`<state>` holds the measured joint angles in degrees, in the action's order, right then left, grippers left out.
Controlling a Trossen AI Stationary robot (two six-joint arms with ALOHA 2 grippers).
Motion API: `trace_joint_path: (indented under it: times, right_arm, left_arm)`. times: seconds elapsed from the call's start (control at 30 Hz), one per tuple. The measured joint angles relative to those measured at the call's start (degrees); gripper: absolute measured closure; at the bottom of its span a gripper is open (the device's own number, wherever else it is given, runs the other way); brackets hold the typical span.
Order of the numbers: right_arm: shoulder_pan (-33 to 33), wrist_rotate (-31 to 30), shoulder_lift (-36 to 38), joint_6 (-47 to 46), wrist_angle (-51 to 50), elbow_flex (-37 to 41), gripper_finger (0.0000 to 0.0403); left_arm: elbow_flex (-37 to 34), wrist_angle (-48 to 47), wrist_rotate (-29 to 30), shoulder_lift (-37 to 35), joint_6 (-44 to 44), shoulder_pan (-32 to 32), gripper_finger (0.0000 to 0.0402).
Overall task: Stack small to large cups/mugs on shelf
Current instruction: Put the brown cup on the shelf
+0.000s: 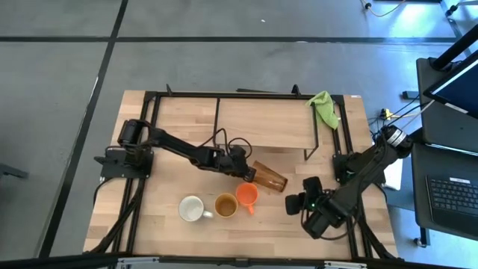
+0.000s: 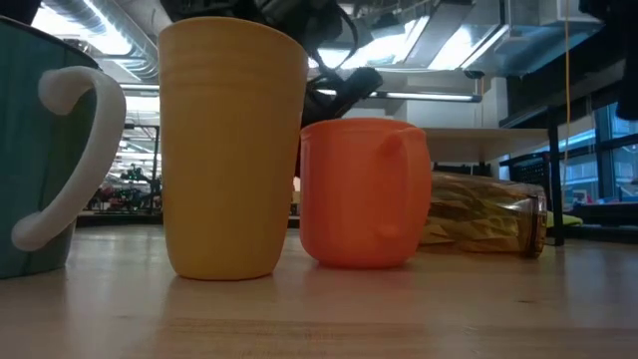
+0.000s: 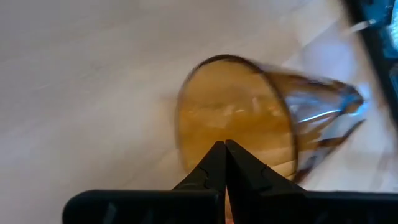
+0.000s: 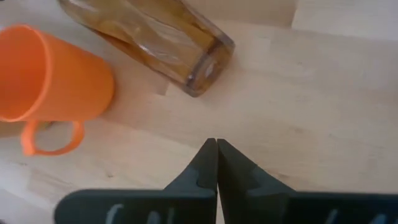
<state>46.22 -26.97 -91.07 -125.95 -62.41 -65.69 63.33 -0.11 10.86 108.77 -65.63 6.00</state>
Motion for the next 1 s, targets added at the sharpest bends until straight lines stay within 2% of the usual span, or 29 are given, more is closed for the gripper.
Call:
trace_joint_path:
  times: [0.53,0.8,1.0]
  right_arm:
    - [-3.24,0.60,0.04,1.40,12.65,11.08,0.0401]
    - [-4.78,-2.27,0.04,1.95,14.13,14.77,0.0401]
    - [-5.97,-3.32,0.04,3.01,22.26,19.02,0.0401]
  left_arm:
    - [-0.09,1.53,-0.92,0.05,1.88,0.04,0.0401]
    - [-0.09,7.26,-0.95,0.05,3.41,0.00,0.0401]
    - [-0.09,6.83,-1.51,0.05,3.78,-0.15,0.0401]
